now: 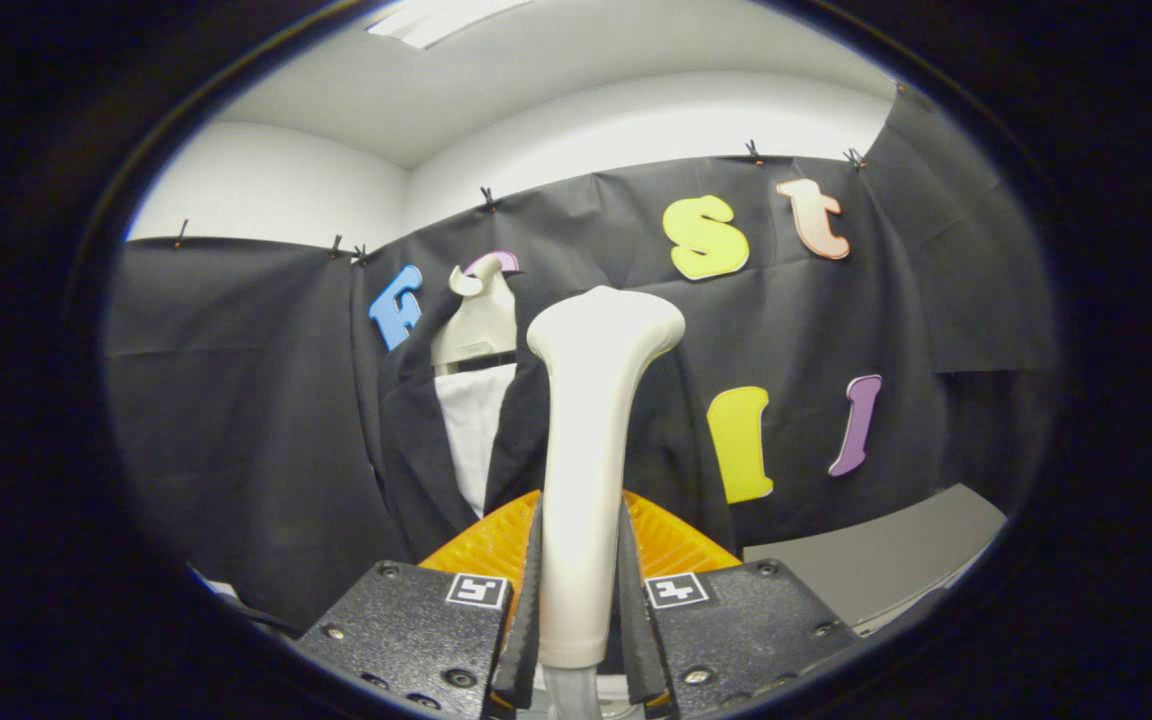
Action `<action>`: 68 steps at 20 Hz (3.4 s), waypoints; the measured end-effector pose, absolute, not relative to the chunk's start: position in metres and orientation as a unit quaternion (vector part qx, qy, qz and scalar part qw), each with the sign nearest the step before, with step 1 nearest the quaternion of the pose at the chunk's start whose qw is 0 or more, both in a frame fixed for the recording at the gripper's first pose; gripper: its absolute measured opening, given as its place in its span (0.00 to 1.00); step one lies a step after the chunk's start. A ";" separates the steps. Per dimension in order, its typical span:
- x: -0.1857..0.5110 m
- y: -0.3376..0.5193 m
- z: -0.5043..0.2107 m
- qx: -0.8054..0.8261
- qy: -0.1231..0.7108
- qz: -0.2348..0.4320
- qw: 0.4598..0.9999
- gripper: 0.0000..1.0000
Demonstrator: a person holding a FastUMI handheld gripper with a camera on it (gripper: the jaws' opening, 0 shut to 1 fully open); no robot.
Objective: Iron the clothes twice with a garment steamer, once on the left side and once on the right side.
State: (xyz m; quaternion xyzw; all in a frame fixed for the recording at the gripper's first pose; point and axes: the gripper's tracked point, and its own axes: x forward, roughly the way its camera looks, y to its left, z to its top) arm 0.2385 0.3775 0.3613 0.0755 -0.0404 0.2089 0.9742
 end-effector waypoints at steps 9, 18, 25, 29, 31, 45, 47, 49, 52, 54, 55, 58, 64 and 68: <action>0.248 0.405 0.326 0.044 -0.007 0.206 0.978 0.37; 0.245 0.413 0.267 0.031 0.039 0.206 0.977 0.37; 0.243 0.412 0.219 0.015 0.071 0.198 0.977 0.37; 0.246 0.414 0.194 0.007 0.094 0.195 0.976 0.37; 0.247 0.413 0.179 0.005 0.106 0.195 0.975 0.37; 0.235 0.405 0.095 -0.007 0.167 0.194 0.967 0.37; 0.238 0.408 0.084 -0.008 0.178 0.195 0.965 0.37; 0.238 0.408 0.073 -0.009 0.183 0.194 0.964 0.37; 0.238 0.405 0.062 -0.015 0.192 0.192 0.962 0.37; 0.241 0.402 0.048 -0.020 0.199 0.190 0.961 0.37; 0.243 0.401 0.042 -0.022 0.204 0.190 0.960 0.37; 0.242 0.395 0.027 -0.025 0.220 0.188 0.957 0.37; 0.240 0.390 -0.008 -0.029 0.247 0.185 0.951 0.37; 0.238 0.388 -0.025 -0.034 0.262 0.185 0.947 0.37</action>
